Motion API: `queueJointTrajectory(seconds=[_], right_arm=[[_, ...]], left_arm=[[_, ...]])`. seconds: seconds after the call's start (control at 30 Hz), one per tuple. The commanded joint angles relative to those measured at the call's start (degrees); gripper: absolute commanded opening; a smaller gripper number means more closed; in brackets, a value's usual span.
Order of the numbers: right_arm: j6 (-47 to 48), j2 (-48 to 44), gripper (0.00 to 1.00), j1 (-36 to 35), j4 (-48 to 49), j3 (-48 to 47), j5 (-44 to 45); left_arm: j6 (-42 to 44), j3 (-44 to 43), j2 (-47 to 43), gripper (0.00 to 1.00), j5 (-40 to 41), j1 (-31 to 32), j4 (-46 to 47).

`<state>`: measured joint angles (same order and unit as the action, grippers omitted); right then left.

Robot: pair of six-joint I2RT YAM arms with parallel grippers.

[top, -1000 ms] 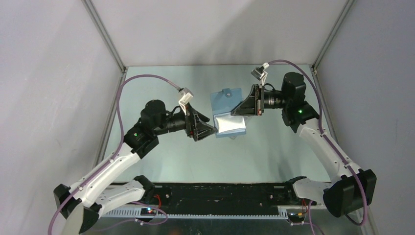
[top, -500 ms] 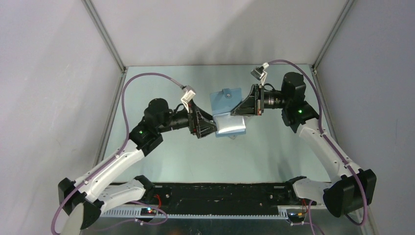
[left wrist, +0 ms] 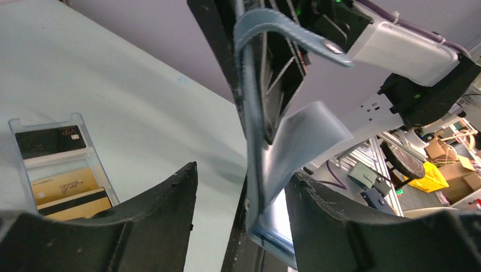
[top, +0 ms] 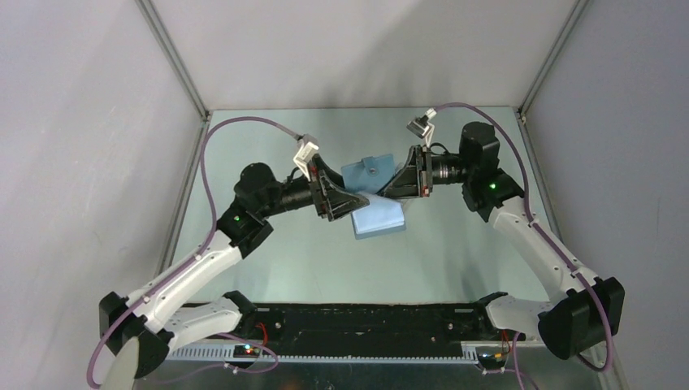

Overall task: Put the credit cards into the card holder
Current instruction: Open the card holder at the center of the board.

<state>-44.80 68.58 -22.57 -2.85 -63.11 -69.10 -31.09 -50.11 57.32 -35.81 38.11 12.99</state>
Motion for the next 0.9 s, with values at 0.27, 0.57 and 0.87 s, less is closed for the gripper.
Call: queueJointTrajectory(seconds=[0.27, 0.57, 0.87], right_arm=[[-5.0, -0.7, 0.18, 0.0, 5.9, -0.4, 1.3], [-5.9, -2.6, 0.67, 1.1, 6.2, -0.5, 5.7], [7.4, -7.5, 0.99, 10.8, -8.5, 0.6, 7.5]], left_arm=[[-2.9, 0.2, 1.8, 0.52, -1.4, 0.0, 2.7], [-7.2, -0.3, 3.1, 0.0, 1.2, 0.5, 4.3], [-16.2, -0.6, 2.8, 0.0, 1.2, -0.5, 6.8]])
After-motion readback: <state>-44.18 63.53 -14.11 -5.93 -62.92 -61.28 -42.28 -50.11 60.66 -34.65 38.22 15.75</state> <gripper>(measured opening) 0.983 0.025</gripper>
